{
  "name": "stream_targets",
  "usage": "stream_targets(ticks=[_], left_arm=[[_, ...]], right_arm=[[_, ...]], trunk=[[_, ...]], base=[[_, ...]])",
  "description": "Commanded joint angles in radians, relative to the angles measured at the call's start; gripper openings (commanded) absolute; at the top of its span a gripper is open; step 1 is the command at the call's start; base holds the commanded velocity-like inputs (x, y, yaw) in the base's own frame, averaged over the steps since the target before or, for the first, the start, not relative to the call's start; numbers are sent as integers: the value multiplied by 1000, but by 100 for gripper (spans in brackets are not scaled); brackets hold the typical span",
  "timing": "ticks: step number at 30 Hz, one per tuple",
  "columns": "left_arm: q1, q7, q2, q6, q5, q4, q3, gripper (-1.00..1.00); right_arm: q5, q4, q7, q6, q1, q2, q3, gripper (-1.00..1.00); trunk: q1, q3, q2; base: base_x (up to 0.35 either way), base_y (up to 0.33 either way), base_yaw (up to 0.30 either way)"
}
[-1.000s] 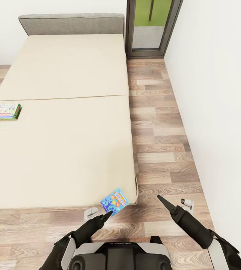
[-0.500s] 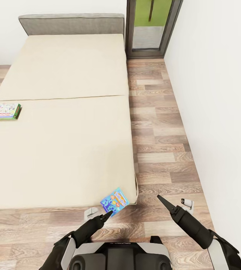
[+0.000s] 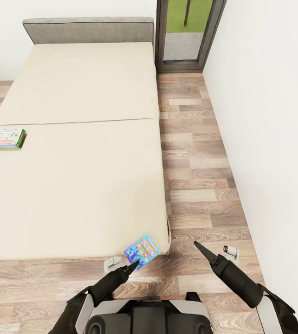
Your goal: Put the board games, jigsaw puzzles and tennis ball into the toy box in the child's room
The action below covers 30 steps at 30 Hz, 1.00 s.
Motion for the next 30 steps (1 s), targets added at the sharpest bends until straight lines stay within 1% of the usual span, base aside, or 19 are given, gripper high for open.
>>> stream_targets(ticks=[1,30], left_arm=[[0,-4,-1,10,4,0,4,100],[0,-3,-1,10,4,0,4,100]], right_arm=[[-3,0,2,7,0,0,-1,100],[-3,1,2,6,0,0,1,100]], trunk=[[0,0,0],[0,0,0]], base=[[8,0,0],[1,0,0]])
